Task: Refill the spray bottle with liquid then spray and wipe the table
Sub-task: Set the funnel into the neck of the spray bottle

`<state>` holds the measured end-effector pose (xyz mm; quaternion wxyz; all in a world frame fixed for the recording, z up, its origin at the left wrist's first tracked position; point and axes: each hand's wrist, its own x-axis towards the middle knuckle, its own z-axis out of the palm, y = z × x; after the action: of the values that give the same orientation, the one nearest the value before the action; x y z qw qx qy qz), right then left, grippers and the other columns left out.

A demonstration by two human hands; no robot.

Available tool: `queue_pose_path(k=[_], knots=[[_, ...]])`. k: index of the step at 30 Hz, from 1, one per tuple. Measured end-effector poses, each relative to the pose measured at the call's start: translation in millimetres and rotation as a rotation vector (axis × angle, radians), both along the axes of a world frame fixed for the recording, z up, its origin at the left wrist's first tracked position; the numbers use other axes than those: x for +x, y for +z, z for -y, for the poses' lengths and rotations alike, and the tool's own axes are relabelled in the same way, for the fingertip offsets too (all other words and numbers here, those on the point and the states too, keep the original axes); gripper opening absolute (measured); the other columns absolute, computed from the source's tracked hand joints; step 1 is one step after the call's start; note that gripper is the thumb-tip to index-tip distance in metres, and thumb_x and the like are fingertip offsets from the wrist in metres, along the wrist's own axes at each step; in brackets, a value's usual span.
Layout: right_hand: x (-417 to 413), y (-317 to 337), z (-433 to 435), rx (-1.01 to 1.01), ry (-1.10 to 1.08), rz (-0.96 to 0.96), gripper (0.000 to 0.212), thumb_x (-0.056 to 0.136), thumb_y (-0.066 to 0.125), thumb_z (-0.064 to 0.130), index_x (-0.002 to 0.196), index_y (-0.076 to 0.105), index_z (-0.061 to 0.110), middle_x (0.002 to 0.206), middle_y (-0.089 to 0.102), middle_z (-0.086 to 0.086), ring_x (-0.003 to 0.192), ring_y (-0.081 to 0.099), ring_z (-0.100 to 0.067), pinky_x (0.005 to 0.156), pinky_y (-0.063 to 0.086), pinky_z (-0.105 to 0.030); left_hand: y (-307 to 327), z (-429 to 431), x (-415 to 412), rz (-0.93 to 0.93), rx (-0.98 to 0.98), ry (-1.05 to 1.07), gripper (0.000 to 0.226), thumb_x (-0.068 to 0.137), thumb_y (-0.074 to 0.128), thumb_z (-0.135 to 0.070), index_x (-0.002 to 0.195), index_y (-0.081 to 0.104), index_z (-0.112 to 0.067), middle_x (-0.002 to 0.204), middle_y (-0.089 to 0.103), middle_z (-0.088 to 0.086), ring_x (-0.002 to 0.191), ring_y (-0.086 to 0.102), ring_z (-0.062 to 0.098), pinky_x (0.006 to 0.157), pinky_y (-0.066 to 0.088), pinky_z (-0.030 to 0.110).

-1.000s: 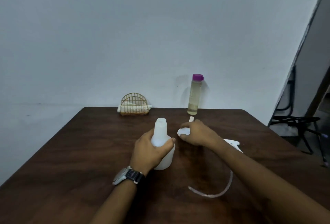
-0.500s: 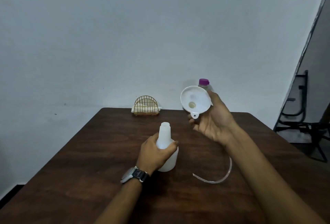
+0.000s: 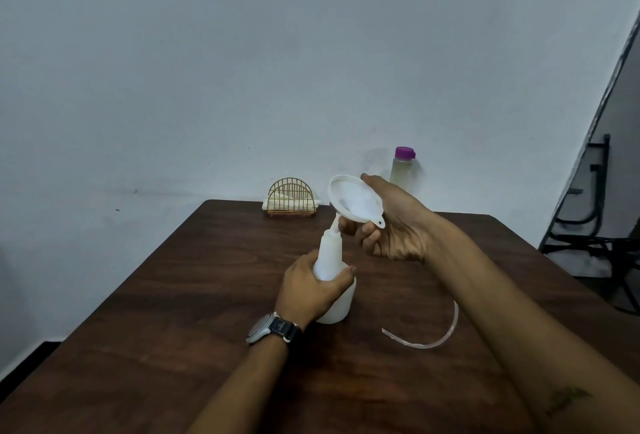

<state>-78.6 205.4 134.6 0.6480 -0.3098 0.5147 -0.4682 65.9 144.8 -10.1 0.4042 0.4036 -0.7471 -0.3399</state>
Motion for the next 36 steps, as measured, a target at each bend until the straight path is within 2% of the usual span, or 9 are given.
queue_pose_path(k=[7,14,16,19,25,29,31,33,36], knots=[[6.5,-9.3,5.7,0.012,-0.053,-0.345,0.069,0.105,0.029,0.064,0.122,0.057,0.003,0.070,0.071,-0.010,0.038,0.049,-0.009,0.035,0.039,-0.016,-2.0,1.4,0.0,-0.006,-0.015,-0.011,0.034,0.078,0.074,-0.063,0.098,0.071,-0.036,0.098,0.073,-0.008,0.092,0.068,0.009,0.080,0.059,0.036],[13.7,-3.8,3.2,-0.103,-0.186,-0.850,0.075,0.099,0.027,0.073,0.103,0.064,0.008,0.079,0.074,-0.014,0.046,0.060,-0.022,0.052,0.055,-0.030,-1.6,2.7,-1.5,-0.014,0.007,-0.010,0.034,0.082,0.080,-0.053,0.102,0.073,-0.027,0.100,0.073,-0.006,0.094,0.068,0.011,0.081,0.057,0.034],[14.5,-4.2,-1.5,-0.217,-0.245,-1.032,0.071,0.096,0.030,0.076,0.109,0.065,0.015,0.104,0.073,-0.012,0.066,0.070,-0.024,0.075,0.061,-0.043,-1.6,2.5,-1.3,-0.015,0.011,-0.011,0.032,0.082,0.080,-0.053,0.101,0.073,-0.028,0.098,0.074,-0.008,0.093,0.069,0.010,0.080,0.057,0.033],[20.0,-1.5,-14.3,-0.497,-0.249,-1.222,0.067,0.094,0.042,0.076,0.142,0.056,0.031,0.142,0.056,0.002,0.119,0.063,-0.016,0.106,0.049,-0.040,-1.7,2.1,-2.3,-0.018,0.016,-0.017,0.029,0.081,0.080,-0.054,0.098,0.072,-0.031,0.097,0.073,-0.009,0.091,0.068,0.005,0.079,0.057,0.031],[32.3,11.0,-18.9,-0.498,-0.158,-1.469,0.077,0.083,0.066,0.073,0.140,0.062,0.022,0.144,0.062,0.005,0.129,0.058,-0.014,0.105,0.050,-0.036,-0.4,2.7,-5.1,-0.007,0.010,0.011,0.030,0.080,0.080,-0.055,0.096,0.073,-0.030,0.096,0.074,-0.009,0.093,0.068,0.011,0.083,0.057,0.035],[20.7,8.3,-15.4,-0.461,-0.136,-1.422,0.043,0.080,0.070,0.072,0.090,0.067,0.030,0.081,0.060,0.018,0.080,0.057,-0.006,0.069,0.046,-0.027,-3.3,3.9,-3.2,-0.034,0.007,-0.017,0.032,0.081,0.080,-0.055,0.097,0.074,-0.028,0.095,0.075,-0.008,0.091,0.069,0.009,0.080,0.058,0.035],[13.1,7.3,-15.0,-0.464,-0.093,-1.398,0.057,0.082,0.064,0.073,0.081,0.064,0.016,0.066,0.055,0.010,0.065,0.053,-0.008,0.065,0.043,-0.031,-3.1,4.4,-2.6,-0.034,0.010,-0.034,0.037,0.079,0.078,-0.060,0.099,0.074,-0.029,0.096,0.074,-0.008,0.092,0.069,0.009,0.079,0.058,0.034],[5.8,5.6,-16.1,-0.489,-0.063,-1.364,0.075,0.080,0.060,0.074,0.108,0.068,0.005,0.097,0.077,-0.005,0.091,0.072,-0.023,0.088,0.057,-0.045,-2.0,3.5,-2.6,-0.042,0.012,-0.042,0.048,0.072,0.072,-0.070,0.099,0.074,-0.030,0.095,0.074,-0.009,0.091,0.069,0.008,0.078,0.057,0.033],[0.5,3.7,-15.8,-0.510,-0.021,-1.295,0.085,0.078,0.062,0.073,0.129,0.062,0.004,0.134,0.065,-0.017,0.125,0.064,-0.030,0.109,0.048,-0.056,-1.4,2.9,-3.1,-0.039,0.024,-0.047,0.042,0.075,0.074,-0.067,0.100,0.073,-0.033,0.096,0.074,-0.011,0.092,0.068,0.006,0.079,0.058,0.032]])
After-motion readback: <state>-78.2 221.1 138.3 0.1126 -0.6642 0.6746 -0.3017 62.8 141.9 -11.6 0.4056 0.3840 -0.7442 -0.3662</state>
